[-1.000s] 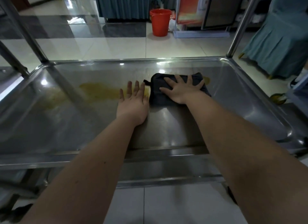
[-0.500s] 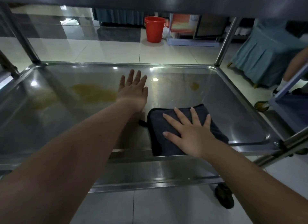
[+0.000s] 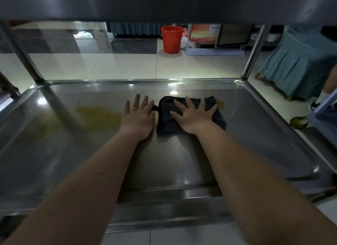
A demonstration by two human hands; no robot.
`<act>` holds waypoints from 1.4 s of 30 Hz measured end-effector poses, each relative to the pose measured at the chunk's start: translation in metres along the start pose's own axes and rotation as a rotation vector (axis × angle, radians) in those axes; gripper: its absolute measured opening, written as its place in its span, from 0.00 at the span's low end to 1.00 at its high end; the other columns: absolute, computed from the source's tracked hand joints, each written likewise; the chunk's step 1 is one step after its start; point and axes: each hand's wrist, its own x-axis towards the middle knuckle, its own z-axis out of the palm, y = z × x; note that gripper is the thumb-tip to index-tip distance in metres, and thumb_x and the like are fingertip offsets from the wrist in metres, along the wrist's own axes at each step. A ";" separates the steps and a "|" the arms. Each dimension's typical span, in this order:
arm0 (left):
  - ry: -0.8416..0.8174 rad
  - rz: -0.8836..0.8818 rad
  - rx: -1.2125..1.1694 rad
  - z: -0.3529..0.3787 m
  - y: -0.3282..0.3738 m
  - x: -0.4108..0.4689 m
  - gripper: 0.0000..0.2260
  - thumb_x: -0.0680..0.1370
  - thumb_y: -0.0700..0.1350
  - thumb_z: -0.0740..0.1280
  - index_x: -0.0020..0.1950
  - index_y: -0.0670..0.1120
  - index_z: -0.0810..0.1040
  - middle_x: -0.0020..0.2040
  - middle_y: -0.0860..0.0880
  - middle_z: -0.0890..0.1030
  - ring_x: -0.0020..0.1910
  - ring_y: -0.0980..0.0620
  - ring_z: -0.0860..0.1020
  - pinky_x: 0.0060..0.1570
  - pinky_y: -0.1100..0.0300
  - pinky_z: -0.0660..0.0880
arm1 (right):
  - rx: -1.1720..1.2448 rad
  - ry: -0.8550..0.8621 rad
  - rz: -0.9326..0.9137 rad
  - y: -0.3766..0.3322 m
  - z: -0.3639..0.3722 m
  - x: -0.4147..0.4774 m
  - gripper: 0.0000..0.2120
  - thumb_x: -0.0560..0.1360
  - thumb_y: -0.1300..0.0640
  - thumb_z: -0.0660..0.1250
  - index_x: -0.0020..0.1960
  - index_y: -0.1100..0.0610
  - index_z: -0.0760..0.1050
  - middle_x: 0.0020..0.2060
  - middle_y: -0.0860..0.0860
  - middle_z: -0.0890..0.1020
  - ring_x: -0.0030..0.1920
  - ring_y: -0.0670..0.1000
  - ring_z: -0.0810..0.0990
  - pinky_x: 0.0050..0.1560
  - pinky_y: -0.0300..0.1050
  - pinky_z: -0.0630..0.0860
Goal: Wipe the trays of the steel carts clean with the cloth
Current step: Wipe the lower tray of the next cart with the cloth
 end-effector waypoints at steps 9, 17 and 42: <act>0.051 -0.010 0.046 0.001 0.002 0.003 0.23 0.84 0.52 0.42 0.80 0.52 0.48 0.80 0.55 0.49 0.78 0.53 0.38 0.74 0.48 0.32 | 0.016 0.005 -0.039 -0.017 -0.005 0.035 0.30 0.76 0.28 0.43 0.76 0.33 0.46 0.80 0.46 0.46 0.77 0.65 0.38 0.64 0.77 0.31; 0.020 0.067 0.048 -0.006 0.007 -0.003 0.23 0.84 0.54 0.42 0.80 0.54 0.47 0.80 0.56 0.48 0.78 0.55 0.37 0.75 0.47 0.33 | 0.056 0.027 0.048 0.037 -0.014 0.034 0.28 0.77 0.31 0.45 0.77 0.33 0.49 0.80 0.45 0.49 0.78 0.64 0.41 0.68 0.75 0.34; 0.142 0.053 0.054 -0.007 0.013 -0.007 0.24 0.84 0.53 0.42 0.80 0.53 0.50 0.80 0.55 0.52 0.79 0.54 0.42 0.74 0.46 0.32 | 0.041 0.027 0.023 0.039 -0.005 0.006 0.29 0.77 0.31 0.46 0.77 0.35 0.48 0.79 0.42 0.49 0.78 0.63 0.43 0.72 0.68 0.39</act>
